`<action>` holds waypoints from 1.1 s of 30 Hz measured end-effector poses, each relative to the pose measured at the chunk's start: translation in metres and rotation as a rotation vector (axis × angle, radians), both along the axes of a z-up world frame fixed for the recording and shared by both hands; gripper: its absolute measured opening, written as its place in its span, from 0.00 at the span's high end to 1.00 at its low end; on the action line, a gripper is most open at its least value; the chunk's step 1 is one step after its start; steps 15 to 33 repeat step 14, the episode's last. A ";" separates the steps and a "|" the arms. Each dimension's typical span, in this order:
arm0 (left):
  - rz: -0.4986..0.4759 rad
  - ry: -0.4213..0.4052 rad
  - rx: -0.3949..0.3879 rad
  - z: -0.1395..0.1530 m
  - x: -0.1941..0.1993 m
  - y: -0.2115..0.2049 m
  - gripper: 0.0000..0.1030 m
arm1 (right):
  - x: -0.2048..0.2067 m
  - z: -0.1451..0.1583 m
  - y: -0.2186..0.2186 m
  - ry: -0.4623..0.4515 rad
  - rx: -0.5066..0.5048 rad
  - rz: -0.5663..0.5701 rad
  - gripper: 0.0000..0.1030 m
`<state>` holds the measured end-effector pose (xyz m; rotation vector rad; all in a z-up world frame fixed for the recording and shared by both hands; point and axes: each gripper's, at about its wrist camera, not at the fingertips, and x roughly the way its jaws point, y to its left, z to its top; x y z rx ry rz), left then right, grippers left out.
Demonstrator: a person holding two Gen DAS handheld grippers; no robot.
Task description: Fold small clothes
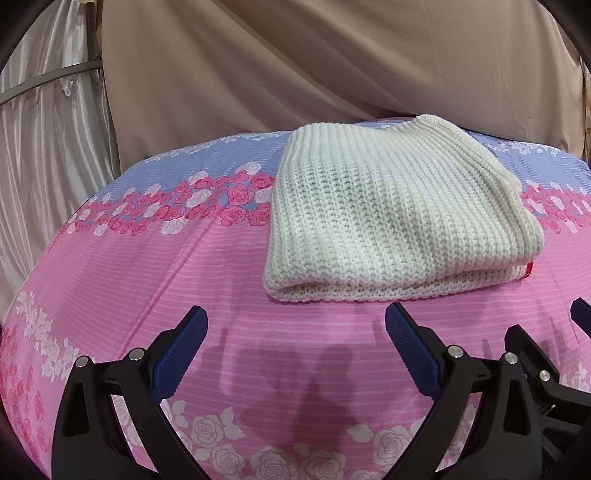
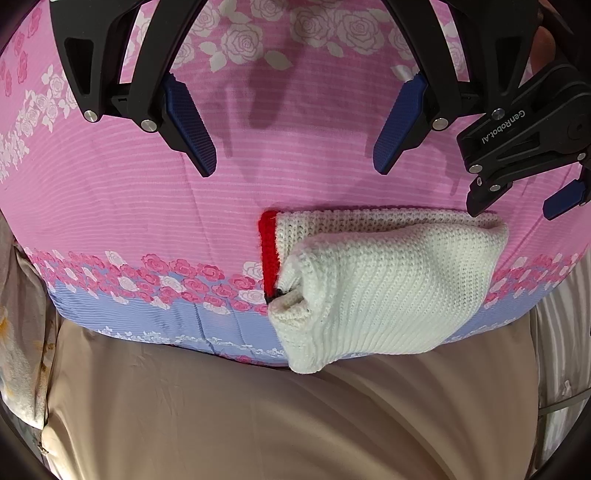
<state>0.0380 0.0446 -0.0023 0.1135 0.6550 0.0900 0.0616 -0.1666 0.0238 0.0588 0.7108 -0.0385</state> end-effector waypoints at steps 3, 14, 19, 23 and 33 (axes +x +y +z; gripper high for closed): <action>0.005 -0.003 0.009 0.000 -0.001 -0.001 0.08 | 0.000 0.000 -0.001 -0.001 -0.007 -0.002 0.18; 0.005 -0.021 0.026 0.002 -0.003 -0.004 0.11 | -0.001 0.001 -0.001 -0.012 -0.019 -0.013 0.18; 0.005 -0.021 0.026 0.002 -0.003 -0.004 0.11 | -0.001 0.001 -0.001 -0.012 -0.019 -0.013 0.18; 0.005 -0.021 0.026 0.002 -0.003 -0.004 0.11 | -0.001 0.001 -0.001 -0.012 -0.019 -0.013 0.18; 0.005 -0.021 0.026 0.002 -0.003 -0.004 0.11 | -0.001 0.001 -0.001 -0.012 -0.019 -0.013 0.18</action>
